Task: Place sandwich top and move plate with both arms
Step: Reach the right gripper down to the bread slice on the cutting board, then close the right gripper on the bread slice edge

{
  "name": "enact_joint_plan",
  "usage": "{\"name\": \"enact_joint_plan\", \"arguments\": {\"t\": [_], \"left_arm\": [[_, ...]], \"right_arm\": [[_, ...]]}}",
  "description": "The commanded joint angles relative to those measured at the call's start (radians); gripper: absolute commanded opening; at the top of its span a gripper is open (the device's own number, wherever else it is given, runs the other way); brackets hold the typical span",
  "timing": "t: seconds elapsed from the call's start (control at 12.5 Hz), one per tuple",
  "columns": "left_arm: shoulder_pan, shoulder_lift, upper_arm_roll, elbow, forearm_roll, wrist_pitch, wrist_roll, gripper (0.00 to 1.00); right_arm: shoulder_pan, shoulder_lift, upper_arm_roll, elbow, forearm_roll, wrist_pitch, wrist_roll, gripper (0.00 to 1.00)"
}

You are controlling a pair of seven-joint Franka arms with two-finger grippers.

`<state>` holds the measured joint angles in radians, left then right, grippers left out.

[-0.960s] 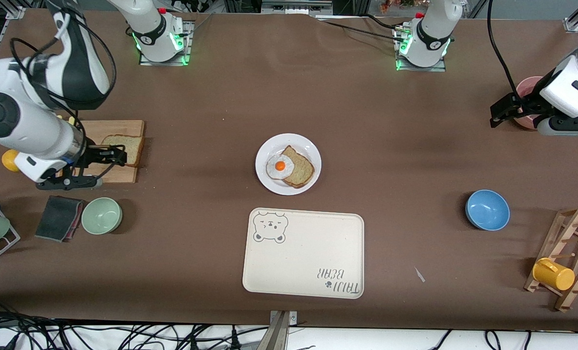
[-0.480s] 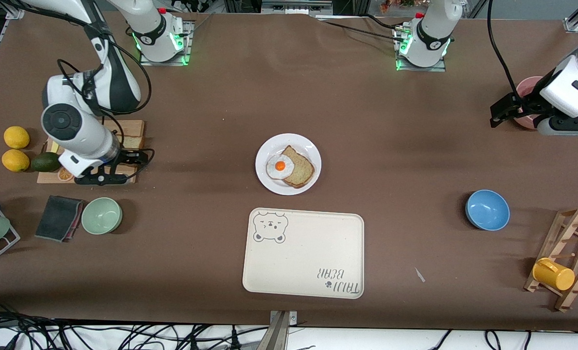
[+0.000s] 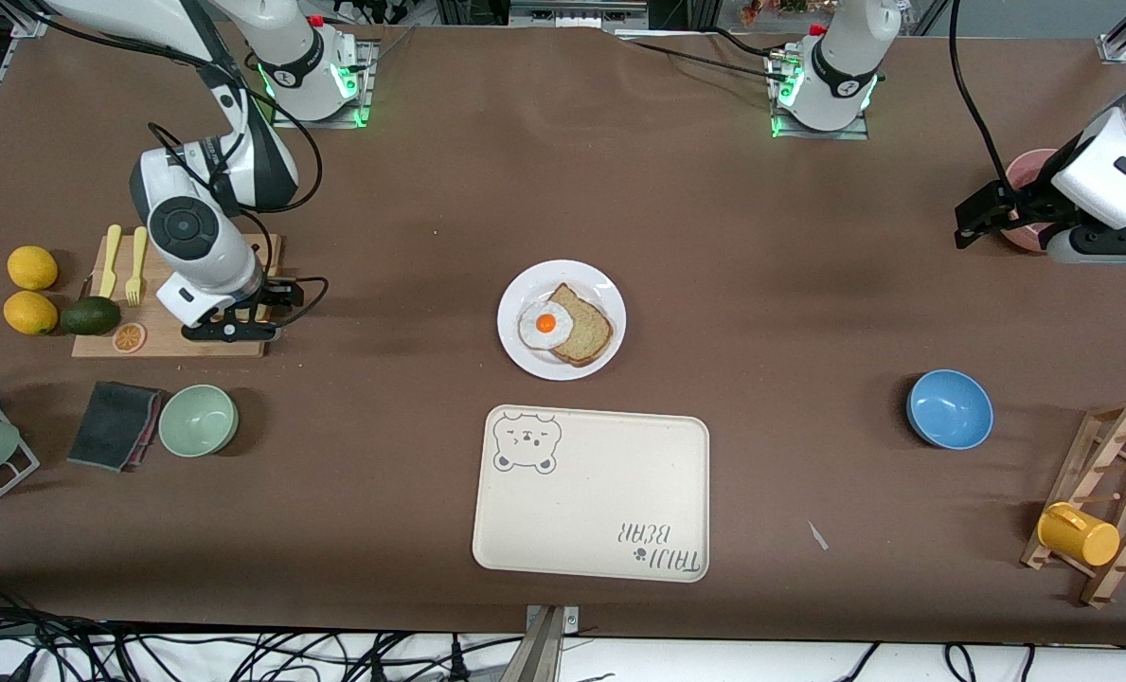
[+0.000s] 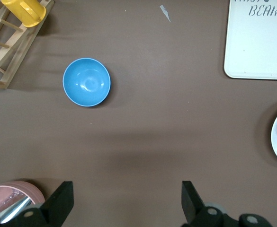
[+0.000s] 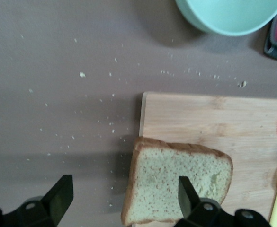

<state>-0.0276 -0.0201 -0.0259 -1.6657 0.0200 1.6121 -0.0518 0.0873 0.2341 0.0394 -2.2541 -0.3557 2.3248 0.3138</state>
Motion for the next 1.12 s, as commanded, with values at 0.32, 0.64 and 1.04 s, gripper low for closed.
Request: {"name": "enact_joint_plan", "arguments": {"t": [0.32, 0.64, 1.04], "left_arm": [[0.009, -0.017, -0.009, -0.006, 0.018, -0.008, 0.004, 1.00], [0.009, -0.017, -0.009, -0.006, 0.018, -0.008, 0.004, 1.00], [0.009, -0.017, -0.009, -0.006, 0.018, -0.008, 0.004, 1.00]], "right_arm": [[-0.001, 0.011, -0.036, -0.070, -0.069, 0.094, 0.038, 0.82], [-0.001, 0.037, -0.053, -0.081, -0.069, 0.131, 0.039, 0.64], [-0.001, 0.040, -0.053, -0.096, -0.069, 0.131, 0.068, 0.43]]}}
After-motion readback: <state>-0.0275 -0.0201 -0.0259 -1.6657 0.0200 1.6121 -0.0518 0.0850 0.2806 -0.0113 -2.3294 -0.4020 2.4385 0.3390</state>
